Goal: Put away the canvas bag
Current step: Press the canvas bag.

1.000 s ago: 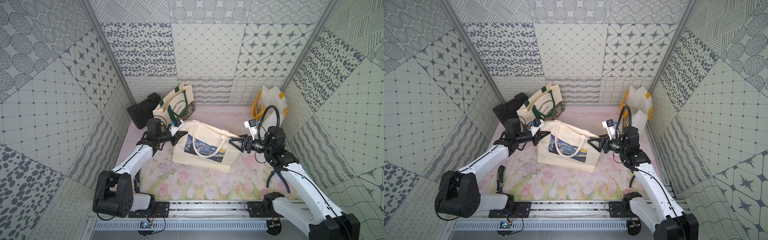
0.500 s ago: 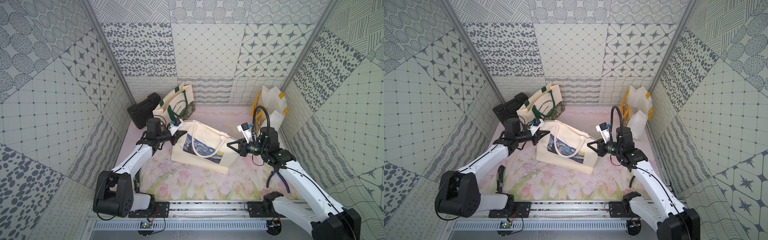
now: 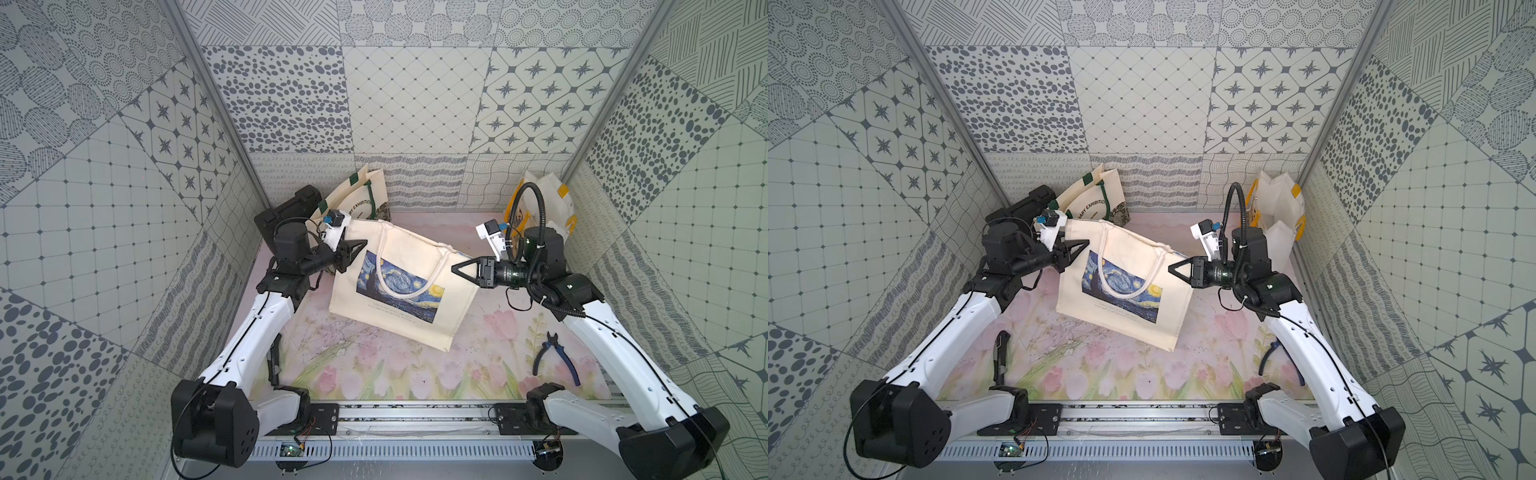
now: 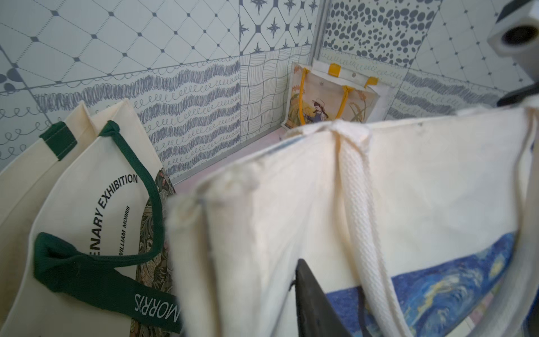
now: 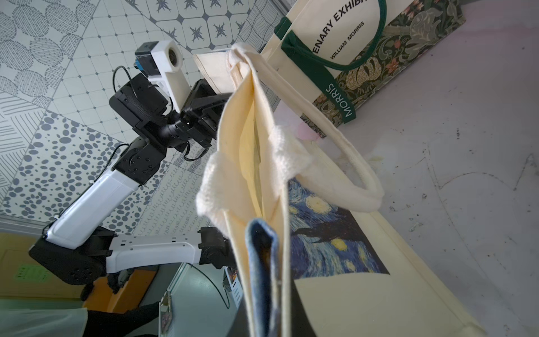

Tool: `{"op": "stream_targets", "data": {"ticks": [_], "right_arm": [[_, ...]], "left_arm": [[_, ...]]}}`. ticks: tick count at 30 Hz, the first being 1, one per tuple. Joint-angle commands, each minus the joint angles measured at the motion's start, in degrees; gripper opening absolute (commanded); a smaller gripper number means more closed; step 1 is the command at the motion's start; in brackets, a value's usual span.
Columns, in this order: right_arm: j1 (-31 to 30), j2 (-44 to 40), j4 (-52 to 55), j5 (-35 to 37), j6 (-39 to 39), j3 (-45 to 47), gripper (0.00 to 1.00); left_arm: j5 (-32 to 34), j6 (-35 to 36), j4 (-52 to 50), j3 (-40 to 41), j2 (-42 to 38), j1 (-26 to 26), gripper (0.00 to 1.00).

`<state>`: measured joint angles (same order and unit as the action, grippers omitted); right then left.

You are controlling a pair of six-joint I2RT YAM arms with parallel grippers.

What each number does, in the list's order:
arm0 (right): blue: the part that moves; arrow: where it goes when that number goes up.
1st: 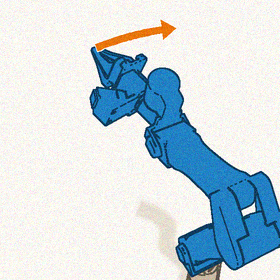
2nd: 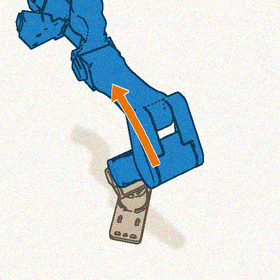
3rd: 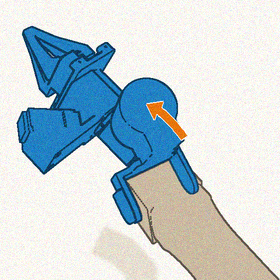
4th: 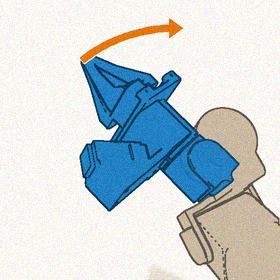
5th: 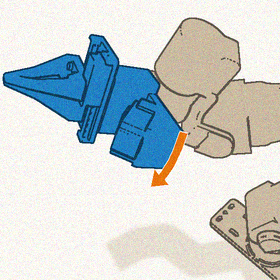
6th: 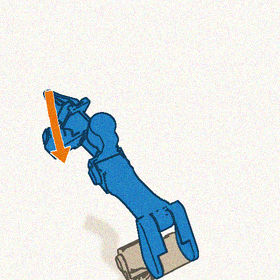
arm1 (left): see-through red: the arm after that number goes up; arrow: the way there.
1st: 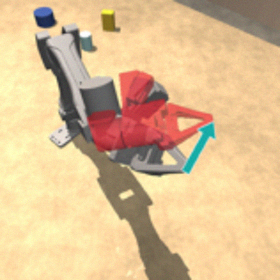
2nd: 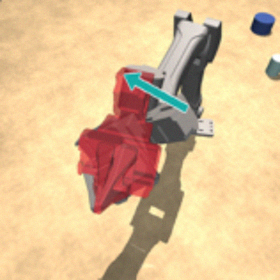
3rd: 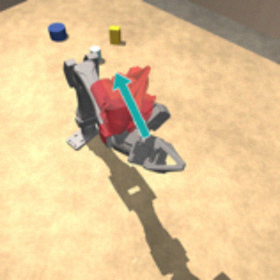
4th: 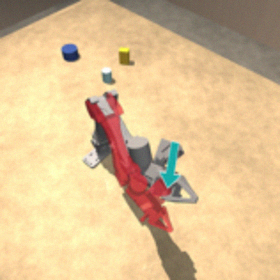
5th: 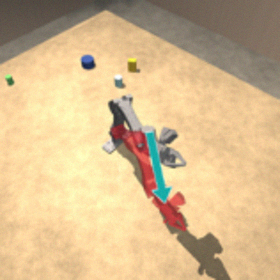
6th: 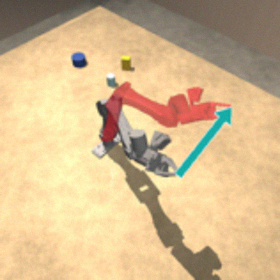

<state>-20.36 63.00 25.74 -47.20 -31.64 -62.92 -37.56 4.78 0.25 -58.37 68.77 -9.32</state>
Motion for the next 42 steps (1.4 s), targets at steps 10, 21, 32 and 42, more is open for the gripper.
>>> {"op": "stream_targets", "data": {"ticks": [10,21,32,42], "right_arm": [[-2.8,-4.91,4.57,17.69,-2.98,-7.83,0.0],[-11.17,-0.23,12.79,36.93,1.51,-16.32,0.0],[-31.89,13.62,25.97,85.18,-6.26,-29.28,0.0],[-34.41,16.71,35.36,100.79,-24.48,-34.37,0.0]], "left_arm": [[18.8,-16.38,-22.39,-3.98,-5.45,-0.13,0.6],[17.15,-11.96,-16.78,-2.13,-9.26,-17.95,0.6],[33.39,-0.81,-11.41,-1.93,-5.96,-38.33,0.59],[37.89,-0.21,-10.77,-1.75,-4.34,-42.01,0.58]]}}
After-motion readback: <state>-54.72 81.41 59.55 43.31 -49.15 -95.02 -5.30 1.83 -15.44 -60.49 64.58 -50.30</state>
